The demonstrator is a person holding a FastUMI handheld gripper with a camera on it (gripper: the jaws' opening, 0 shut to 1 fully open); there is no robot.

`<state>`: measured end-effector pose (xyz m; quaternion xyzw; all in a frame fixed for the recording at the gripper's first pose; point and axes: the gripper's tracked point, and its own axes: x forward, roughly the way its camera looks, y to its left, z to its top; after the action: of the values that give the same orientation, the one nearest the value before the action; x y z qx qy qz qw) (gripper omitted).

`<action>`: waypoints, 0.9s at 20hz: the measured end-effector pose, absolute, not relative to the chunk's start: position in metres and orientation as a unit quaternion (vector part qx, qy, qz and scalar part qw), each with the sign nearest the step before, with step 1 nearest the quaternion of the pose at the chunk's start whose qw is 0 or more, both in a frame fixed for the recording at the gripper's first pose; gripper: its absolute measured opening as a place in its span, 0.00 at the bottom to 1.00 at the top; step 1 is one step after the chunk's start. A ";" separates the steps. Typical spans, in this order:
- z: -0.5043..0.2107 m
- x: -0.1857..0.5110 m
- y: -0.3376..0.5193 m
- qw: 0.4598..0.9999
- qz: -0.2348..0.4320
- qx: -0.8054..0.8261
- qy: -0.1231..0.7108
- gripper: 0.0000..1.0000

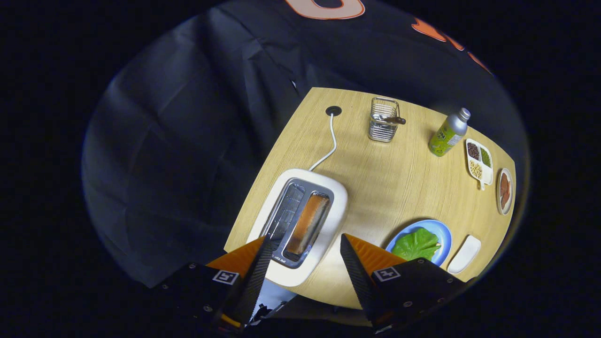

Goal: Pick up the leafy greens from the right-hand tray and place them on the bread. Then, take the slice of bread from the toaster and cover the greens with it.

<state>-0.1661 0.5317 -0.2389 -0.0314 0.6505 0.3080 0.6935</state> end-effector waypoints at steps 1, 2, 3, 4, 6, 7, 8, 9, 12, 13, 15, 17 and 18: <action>-0.244 -0.168 0.536 0.690 0.303 -0.033 0.656 0.88; -0.249 -0.167 0.540 0.688 0.296 -0.034 0.661 0.85; -0.255 -0.165 0.542 0.688 0.288 -0.037 0.666 0.83; -0.260 -0.163 0.545 0.686 0.282 -0.038 0.669 0.77; -0.267 -0.164 0.551 0.680 0.277 -0.036 0.678 0.65; -0.270 -0.164 0.552 0.679 0.274 -0.037 0.681 0.62; -0.274 -0.162 0.552 0.679 0.269 -0.040 0.682 0.57; -0.278 -0.161 0.550 0.679 0.265 -0.044 0.683 0.51; -0.284 -0.160 0.548 0.678 0.255 -0.044 0.688 0.32; -0.283 -0.160 0.547 0.679 0.252 -0.039 0.689 0.28; -0.284 -0.160 0.545 0.676 0.259 -0.029 0.689 0.16; -0.279 -0.162 0.543 0.674 0.272 -0.014 0.687 0.13; -0.275 -0.160 0.543 0.677 0.278 -0.009 0.682 0.11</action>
<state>-0.1599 0.5430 -0.2746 -0.0088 0.6817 0.2784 0.6766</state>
